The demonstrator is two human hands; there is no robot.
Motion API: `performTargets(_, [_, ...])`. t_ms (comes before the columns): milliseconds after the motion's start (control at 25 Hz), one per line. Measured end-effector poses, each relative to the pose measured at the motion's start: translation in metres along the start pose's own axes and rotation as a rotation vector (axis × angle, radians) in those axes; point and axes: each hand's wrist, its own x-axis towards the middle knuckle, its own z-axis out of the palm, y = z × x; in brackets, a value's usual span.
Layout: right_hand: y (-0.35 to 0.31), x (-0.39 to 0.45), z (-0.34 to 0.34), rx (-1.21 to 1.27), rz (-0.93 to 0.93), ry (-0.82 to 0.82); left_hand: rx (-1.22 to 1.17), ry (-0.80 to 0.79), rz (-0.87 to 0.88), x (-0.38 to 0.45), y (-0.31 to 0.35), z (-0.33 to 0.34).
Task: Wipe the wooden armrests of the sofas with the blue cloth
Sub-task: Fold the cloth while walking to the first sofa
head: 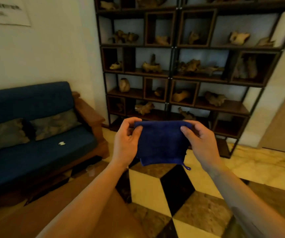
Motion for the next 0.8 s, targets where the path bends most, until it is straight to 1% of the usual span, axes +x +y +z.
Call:
performTargets(120, [0.015, 0.015, -0.045, -0.018, 0.013, 0.08, -0.015, -0.074, 0.015, 0.019, -0.013, 0.052])
performTargets(240, [0.033, 0.038, -0.093, -0.018, 0.02, 0.11, -0.027, -0.101, 0.052, 0.039, -0.022, 0.112])
performTargets(360, [0.05, 0.069, -0.138, -0.007, 0.035, 0.124, -0.041, -0.077, 0.1, 0.059, -0.029, 0.17])
performTargets(520, [0.071, 0.107, -0.194, -0.005, 0.036, 0.103, -0.068, -0.045, 0.07, 0.08, -0.041, 0.241])
performTargets(680, [0.091, 0.143, -0.238, 0.013, 0.042, 0.099, -0.065, -0.046, 0.075, 0.102, -0.046, 0.296])
performTargets(800, [0.104, 0.163, -0.252, 0.04, 0.067, 0.117, -0.061, -0.055, 0.078, 0.117, -0.051, 0.319])
